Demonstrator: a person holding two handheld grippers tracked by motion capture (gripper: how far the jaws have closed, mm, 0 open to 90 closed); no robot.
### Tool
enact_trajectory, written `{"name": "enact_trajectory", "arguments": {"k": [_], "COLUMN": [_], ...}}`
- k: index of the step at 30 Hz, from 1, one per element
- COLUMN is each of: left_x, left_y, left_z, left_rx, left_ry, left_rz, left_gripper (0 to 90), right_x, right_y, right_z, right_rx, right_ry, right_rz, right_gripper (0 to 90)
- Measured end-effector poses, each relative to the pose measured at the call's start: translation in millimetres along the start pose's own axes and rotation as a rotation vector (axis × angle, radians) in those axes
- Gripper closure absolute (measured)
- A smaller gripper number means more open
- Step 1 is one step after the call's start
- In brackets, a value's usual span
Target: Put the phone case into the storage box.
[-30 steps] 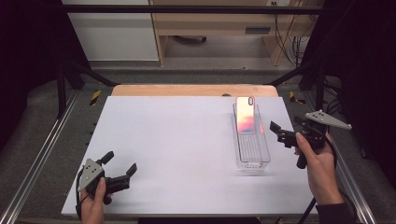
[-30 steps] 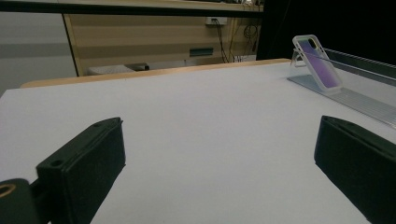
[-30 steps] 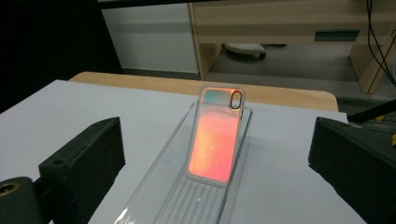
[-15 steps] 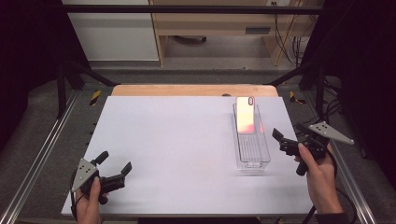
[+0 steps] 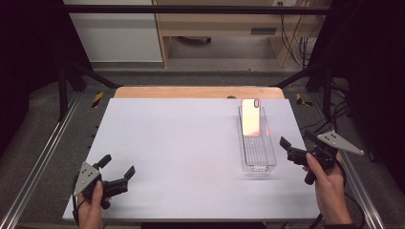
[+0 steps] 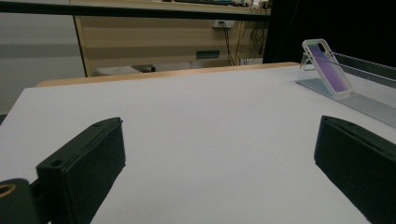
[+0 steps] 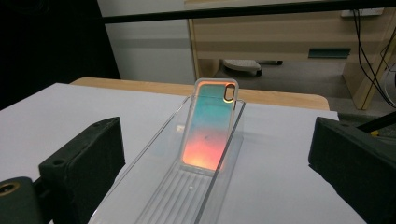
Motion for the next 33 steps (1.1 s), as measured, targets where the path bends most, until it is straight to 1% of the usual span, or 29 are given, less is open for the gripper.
{"name": "enact_trajectory", "arguments": {"k": [8,17,21,33], "left_x": [0.2,-0.6,-0.6,0.1], "left_y": [-0.1,-0.8,-1.0,-1.1], "left_z": [-0.2,-0.9,-1.0,-1.3], "left_rx": [-0.001,-0.006,-0.006,-0.008], "left_ry": [0.0,-0.001,0.005,0.003], "left_rz": [0.001,0.002,0.004,0.003], "left_gripper": [1.5,1.4,1.5,1.4], "right_x": [8.0,17.6,21.5,28.3], "right_y": [-0.1,1.1,0.8,1.3], "right_z": [7.7,14.6,17.0,28.1], "right_rx": [0.001,-0.014,-0.021,-0.04], "right_ry": [-0.029,-0.045,-0.054,-0.078], "right_rz": [-0.017,-0.038,-0.048,-0.066], "right_gripper": [3.9,3.9,3.9,3.9]}}
Point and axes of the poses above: each handheld gripper's, and its own axes: y roughly forward along the jaws, z roughly out of its underside, x roughly to its left, the point moved 8 cm from there along y, roughly forward along the jaws, and after that the axes turned 12 degrees about -z, right-handed, at the moved point
